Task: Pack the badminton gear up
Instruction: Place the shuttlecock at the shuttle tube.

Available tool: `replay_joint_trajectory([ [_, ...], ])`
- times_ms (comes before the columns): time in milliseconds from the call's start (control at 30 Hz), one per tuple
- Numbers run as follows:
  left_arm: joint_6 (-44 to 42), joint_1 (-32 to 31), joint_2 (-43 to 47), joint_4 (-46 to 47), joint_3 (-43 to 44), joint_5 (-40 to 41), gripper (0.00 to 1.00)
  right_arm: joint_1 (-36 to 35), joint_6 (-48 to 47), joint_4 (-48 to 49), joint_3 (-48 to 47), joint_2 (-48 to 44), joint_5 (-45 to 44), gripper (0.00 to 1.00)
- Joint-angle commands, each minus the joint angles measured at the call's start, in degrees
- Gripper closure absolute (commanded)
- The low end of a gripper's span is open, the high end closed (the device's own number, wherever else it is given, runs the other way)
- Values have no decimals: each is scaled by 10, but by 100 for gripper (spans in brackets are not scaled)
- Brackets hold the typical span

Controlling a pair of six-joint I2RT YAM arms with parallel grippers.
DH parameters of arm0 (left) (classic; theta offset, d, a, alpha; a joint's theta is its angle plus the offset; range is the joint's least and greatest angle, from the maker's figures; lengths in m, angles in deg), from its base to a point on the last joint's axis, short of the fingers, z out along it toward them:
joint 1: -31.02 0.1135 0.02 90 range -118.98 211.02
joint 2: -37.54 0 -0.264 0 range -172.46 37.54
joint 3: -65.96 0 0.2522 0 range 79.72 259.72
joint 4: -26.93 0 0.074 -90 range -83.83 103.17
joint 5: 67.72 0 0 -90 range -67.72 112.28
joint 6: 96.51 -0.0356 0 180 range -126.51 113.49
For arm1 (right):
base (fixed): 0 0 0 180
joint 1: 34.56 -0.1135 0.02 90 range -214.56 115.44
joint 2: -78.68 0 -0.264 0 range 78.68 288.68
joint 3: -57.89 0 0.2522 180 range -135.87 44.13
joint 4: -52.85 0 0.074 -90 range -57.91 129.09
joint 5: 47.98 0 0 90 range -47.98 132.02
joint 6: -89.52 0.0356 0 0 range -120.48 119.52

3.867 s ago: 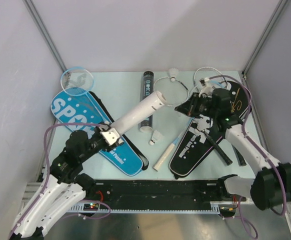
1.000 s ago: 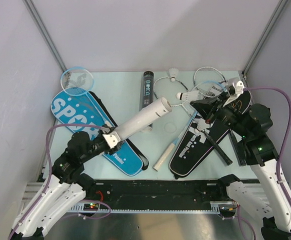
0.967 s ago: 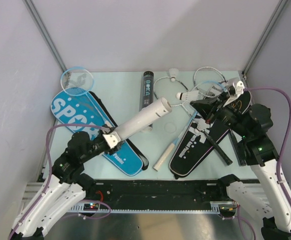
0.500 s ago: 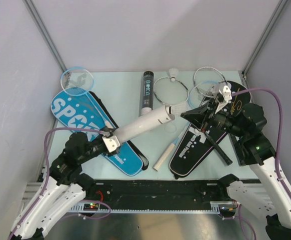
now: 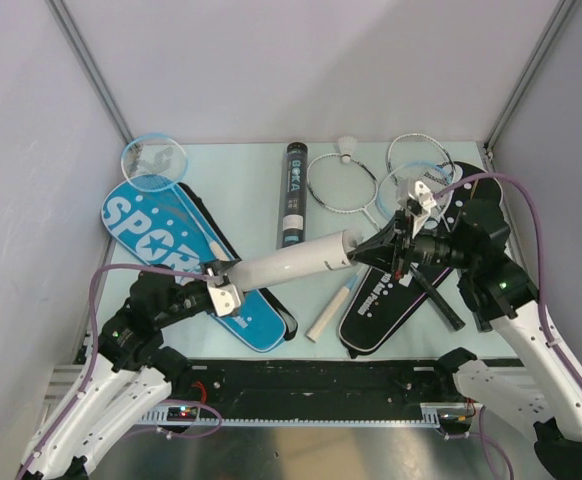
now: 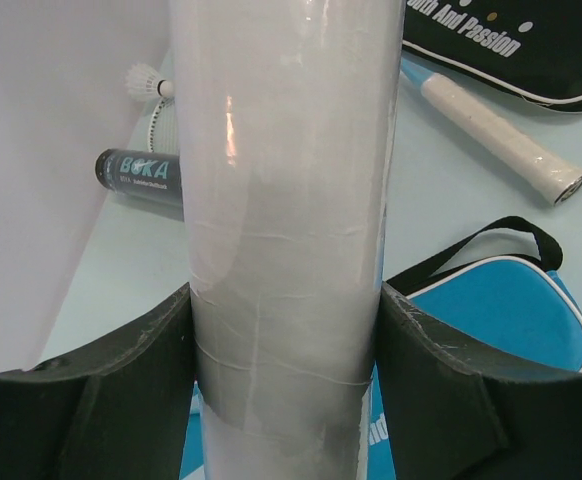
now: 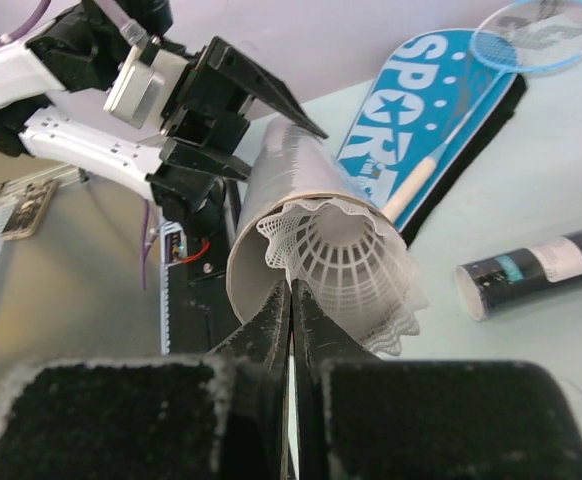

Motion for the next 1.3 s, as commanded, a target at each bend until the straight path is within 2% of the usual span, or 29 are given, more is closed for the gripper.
replay_joint_trajectory([
  [0, -33, -1, 1, 30, 33, -40, 69, -27, -13, 8, -19, 19, 18, 100],
  [200, -34, -1, 0, 31, 34, -42, 69, -68, -12, 13, -19, 55, 3, 100],
  [333, -34, -1, 3, 30, 30, -40, 69, -80, -7, 10, -18, 73, 10, 96],
  [567, -32, -2, -3, 30, 24, -24, 67, -70, 40, 28, -20, 42, -34, 55],
  [700, -31, -1, -14, 29, 25, -6, 67, -34, 70, 32, -35, 17, -46, 44],
  [900, -9, -1, -24, 30, 32, 25, 67, 71, 76, 4, -41, -8, -26, 35],
  [1067, 17, -2, -21, 30, 31, 28, 68, 150, 50, -21, -41, 4, -54, 32],
  [1267, 39, -2, -21, 31, 18, -22, 68, 216, 3, -77, -39, 92, -131, 30],
])
